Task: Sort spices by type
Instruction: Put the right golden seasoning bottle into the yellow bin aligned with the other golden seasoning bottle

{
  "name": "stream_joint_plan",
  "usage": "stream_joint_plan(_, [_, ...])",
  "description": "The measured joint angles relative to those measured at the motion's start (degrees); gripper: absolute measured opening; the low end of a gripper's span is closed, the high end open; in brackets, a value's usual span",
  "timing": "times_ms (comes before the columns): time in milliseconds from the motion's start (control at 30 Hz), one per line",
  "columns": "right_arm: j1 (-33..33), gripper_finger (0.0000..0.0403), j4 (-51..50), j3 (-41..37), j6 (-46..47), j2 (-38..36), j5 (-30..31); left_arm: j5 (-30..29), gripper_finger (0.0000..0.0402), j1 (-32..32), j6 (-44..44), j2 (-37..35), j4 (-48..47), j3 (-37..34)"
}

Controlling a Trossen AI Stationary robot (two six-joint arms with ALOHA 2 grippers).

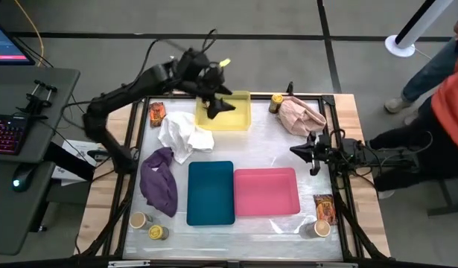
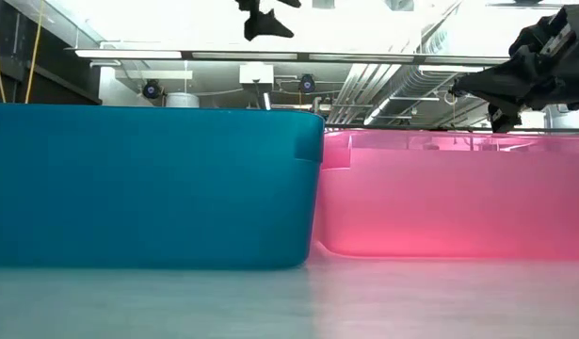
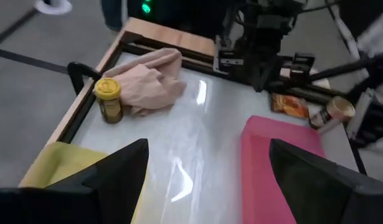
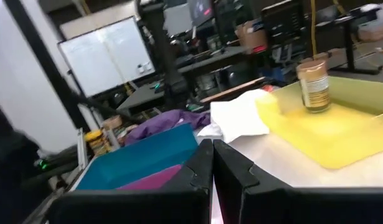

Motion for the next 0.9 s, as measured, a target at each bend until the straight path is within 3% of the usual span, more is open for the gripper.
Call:
stream_joint_plan(167, [0.0,0.0004,7.78,-0.01,13.68,0.0,5.85,-2.38,0.032,-0.69,-11.06,-15.27,21.23,-27.22])
stream_joint_plan(300, [0.0,0.0004,16.55,0.01,25.28,-0.02,19.96,-6.48,0.032,-0.69,-22.0,-27.08,38.35,-46.62])
stream_joint_plan(400, [-0.02,0.0004,19.98,-0.01,31.34,-0.02,29.33,-10.18,0.032,-0.69,-27.66,-33.8,44.13,-55.94])
stream_joint_plan(500, [-0.02,0.0004,21.18,0.02,33.99,-0.02,31.15,-12.83,0.032,-0.69,-30.91,-38.51,45.42,-60.34])
stream_joint_plan(667, [0.0,0.0004,23.19,2.44,35.72,2.48,23.98,-15.39,0.032,-0.51,-29.31,-41.41,45.92,-61.36])
stream_joint_plan(900, [0.0,0.0004,31.93,13.78,22.31,19.09,19.86,-15.93,0.032,1.33,-24.58,-41.43,50.32,-61.36])
